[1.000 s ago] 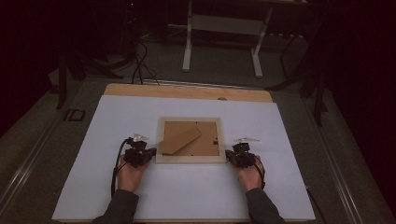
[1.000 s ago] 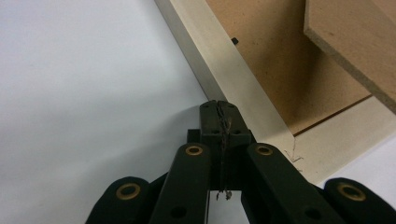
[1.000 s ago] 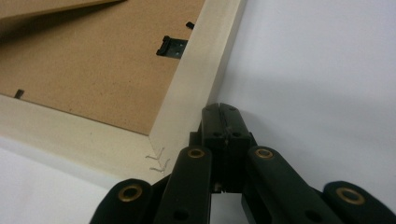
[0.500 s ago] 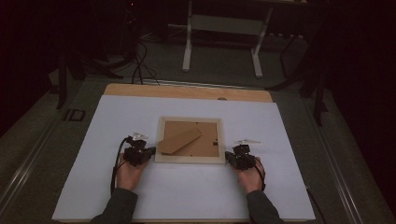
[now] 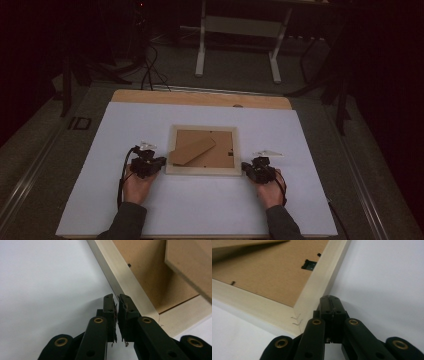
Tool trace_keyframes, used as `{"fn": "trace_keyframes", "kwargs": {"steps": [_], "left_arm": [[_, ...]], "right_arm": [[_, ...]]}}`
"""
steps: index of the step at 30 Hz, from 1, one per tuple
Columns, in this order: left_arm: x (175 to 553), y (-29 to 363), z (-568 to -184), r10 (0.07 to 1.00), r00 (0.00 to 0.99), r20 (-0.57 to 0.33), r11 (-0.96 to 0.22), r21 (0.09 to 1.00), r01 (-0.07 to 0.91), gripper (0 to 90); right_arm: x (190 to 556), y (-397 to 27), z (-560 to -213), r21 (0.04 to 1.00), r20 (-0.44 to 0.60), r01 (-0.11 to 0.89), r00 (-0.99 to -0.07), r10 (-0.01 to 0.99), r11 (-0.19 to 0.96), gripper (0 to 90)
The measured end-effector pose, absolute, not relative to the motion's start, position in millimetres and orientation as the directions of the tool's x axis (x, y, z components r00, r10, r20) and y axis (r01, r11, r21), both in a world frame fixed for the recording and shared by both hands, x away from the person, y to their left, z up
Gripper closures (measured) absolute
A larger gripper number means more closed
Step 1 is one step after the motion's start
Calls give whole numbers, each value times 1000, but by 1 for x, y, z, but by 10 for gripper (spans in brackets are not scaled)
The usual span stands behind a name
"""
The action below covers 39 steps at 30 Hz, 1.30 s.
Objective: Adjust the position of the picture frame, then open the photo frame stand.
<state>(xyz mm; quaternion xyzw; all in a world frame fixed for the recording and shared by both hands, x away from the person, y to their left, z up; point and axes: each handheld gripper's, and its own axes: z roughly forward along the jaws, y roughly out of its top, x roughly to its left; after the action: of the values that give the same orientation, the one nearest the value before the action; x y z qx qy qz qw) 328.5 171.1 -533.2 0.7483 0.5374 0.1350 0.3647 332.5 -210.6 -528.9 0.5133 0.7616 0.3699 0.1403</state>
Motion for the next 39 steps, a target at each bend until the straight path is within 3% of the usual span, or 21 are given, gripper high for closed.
{"fn": "trace_keyframes", "kwargs": {"steps": [5, 7, 14, 19, 27, 39], "left_arm": [[327, 178, -529, 908, 368, -202, -127, 702, 701, 819], [326, 179, -526, 907, 367, -208, -123, 703, 701, 787], [323, 182, -517, 911, 369, -185, -130, 721, 681, 730], [322, 184, -511, 915, 366, -171, -132, 729, 671, 673], [320, 189, -502, 916, 372, -151, -143, 742, 655, 630], [317, 196, -488, 897, 388, -212, -98, 760, 642, 540]], "right_arm": [[331, -213, -526, 723, 163, 660, -451, 877, 205, 791], [330, -215, -524, 731, 147, 648, -457, 877, 215, 706], [328, -219, -521, 756, 77, 603, -467, 881, 254, 605], [325, -223, -516, 795, 5, 533, -487, 874, 292, 577], [322, -224, -514, 812, -4, 499, -515, 857, 304, 595], [322, -219, -512, 787, 81, 551, -539, 838, 278, 595]]}}
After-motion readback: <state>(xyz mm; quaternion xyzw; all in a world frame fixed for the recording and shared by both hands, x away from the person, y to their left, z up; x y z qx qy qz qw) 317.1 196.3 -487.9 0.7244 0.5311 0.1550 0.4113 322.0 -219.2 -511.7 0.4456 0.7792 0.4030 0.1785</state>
